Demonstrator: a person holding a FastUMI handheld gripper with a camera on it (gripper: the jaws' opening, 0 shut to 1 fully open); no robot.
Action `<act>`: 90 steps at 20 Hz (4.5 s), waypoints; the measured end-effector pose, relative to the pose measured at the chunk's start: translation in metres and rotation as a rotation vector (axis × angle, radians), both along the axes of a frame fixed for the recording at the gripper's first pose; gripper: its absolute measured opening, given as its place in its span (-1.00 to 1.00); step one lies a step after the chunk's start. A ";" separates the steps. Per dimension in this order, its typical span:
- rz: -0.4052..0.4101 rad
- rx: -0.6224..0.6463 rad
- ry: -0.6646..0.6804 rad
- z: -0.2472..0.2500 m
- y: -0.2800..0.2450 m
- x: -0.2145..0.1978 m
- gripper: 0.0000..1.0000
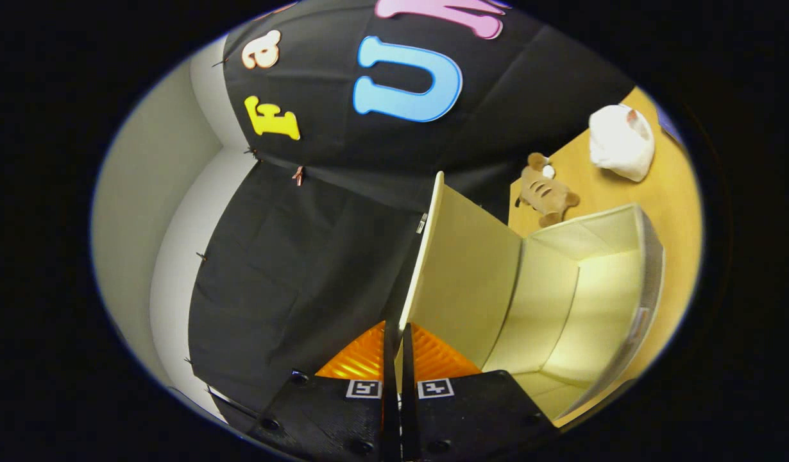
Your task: Open the storage box then place both shoes into the box .Put the left shoe in first, then the right shoe, with the right side of both shoes facing outward in a uniform manner.
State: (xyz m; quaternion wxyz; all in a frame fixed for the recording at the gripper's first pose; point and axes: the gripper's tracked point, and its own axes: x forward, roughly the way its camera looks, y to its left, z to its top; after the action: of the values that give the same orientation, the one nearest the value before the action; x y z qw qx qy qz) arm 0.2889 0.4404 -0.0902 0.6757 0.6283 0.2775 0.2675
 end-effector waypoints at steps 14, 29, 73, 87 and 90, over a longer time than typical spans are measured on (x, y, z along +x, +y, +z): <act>0.049 -0.167 0.049 -0.021 0.138 0.059 -0.67; -0.061 -0.499 -0.327 0.035 0.036 0.021 0.18; 0.026 -1.361 0.492 -0.348 -0.284 -0.245 -0.40; -0.225 -1.163 0.504 -0.225 -0.271 -0.185 -0.88; -0.248 -1.116 0.458 -0.181 -0.249 -0.147 -0.88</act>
State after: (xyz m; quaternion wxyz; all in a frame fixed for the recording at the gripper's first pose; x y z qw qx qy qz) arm 0.1418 0.1916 -0.2715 0.8520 0.2491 0.4386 -0.1406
